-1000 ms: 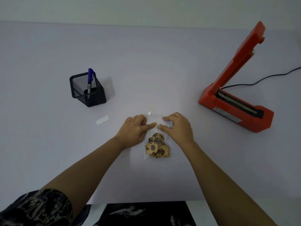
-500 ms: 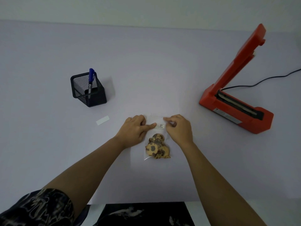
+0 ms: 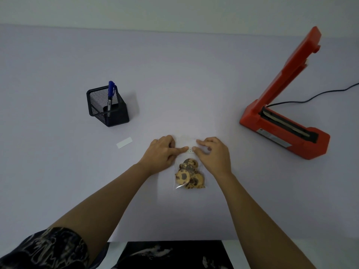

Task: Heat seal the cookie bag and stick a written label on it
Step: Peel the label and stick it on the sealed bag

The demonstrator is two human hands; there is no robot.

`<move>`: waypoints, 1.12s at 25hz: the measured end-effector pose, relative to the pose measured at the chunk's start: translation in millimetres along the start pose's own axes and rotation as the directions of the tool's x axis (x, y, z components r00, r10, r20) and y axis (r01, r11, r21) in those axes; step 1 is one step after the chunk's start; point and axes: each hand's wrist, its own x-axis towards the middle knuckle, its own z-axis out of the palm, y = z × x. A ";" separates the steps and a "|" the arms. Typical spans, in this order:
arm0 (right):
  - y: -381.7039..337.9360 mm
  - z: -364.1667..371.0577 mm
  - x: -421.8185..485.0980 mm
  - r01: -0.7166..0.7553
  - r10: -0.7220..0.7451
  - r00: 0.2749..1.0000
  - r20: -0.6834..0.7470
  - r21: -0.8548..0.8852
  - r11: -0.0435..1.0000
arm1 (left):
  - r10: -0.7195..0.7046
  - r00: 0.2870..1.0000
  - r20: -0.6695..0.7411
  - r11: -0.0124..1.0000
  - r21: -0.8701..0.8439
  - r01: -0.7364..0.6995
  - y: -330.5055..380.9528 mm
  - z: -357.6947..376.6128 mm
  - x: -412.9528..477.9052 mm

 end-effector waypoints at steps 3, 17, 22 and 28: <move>1.9 2.1 0.2 0.022 -0.022 1.000 0.002 -0.019 1.000 | 0.035 0.999 0.026 0.996 0.077 -0.037 1.3 0.3 -2.7; 1.6 2.5 -2.8 0.006 -0.005 1.000 -0.012 0.087 0.996 | -0.253 0.962 -0.107 0.936 -0.278 0.215 12.5 -1.7 -4.7; -4.3 -10.6 -19.9 -0.070 0.082 0.997 -0.015 0.361 0.930 | -0.614 0.788 -0.041 0.686 -0.521 0.508 39.0 -15.1 -8.0; -3.4 -18.2 -48.1 -0.503 0.421 0.863 0.280 0.400 0.766 | -0.795 0.573 0.199 0.417 -0.506 0.755 57.5 -15.4 -20.1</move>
